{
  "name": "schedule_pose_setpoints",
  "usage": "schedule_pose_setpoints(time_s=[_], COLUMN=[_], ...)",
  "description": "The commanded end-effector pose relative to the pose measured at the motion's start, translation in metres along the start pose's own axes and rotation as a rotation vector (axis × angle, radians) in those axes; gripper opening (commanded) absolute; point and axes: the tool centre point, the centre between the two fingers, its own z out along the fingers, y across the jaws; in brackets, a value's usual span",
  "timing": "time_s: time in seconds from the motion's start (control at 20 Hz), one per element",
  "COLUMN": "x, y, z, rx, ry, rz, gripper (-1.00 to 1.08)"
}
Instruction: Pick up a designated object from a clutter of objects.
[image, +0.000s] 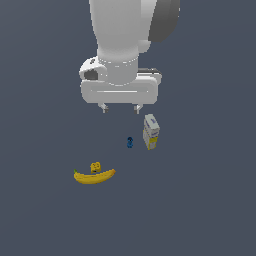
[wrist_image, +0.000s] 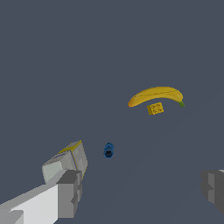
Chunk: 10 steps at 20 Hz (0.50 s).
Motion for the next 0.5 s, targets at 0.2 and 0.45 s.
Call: schedule_pose_setpoints(time_s=[0.2,0.45], x=[0.000,-0.002], y=[-0.004,-0.017], z=[-0.002,-0.009], rx=[0.009,0.031], ry=[0.003,0.013], rz=[-0.004,-0.023], gripper=[1.00,1.00])
